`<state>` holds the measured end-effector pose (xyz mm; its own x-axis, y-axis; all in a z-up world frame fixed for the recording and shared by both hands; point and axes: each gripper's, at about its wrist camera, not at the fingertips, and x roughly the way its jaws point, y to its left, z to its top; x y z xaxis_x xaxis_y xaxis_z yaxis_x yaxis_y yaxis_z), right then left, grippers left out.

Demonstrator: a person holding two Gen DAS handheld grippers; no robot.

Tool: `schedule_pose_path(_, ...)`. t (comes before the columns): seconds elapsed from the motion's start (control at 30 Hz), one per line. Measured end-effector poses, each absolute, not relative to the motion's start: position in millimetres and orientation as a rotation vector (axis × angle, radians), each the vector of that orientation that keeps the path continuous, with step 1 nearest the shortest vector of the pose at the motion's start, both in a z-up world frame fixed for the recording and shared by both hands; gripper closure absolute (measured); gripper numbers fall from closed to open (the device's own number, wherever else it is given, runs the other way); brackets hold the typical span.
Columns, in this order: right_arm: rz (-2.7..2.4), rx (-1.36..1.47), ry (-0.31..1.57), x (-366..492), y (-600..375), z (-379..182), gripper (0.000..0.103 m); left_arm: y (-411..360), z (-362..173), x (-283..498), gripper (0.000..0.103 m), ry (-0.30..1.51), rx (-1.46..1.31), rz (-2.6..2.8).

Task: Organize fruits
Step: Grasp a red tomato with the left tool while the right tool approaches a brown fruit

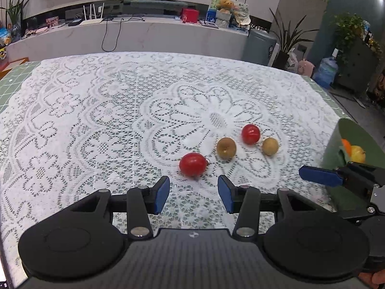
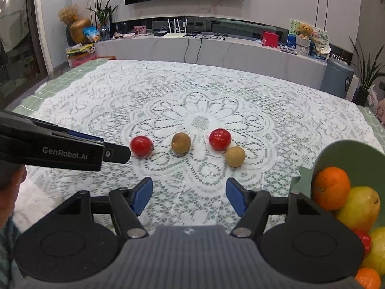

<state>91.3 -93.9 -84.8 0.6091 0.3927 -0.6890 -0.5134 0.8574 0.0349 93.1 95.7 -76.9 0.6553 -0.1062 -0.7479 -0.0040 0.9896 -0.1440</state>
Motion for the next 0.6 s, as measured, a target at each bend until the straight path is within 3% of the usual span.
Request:
schedule_pose_path(0.3, 0.533, -0.275, 0.710, 101.4, -69.7, -92.1, 0.051, 93.9, -92.1, 115.2, 0.054, 0.871, -0.119, -0.061)
schedule_pose_path(0.6, 0.523, -0.282, 0.724, 114.9, -65.8, -102.8, 0.053, 95.8, -99.7, 129.9, 0.058, 0.872, -0.147, -0.075)
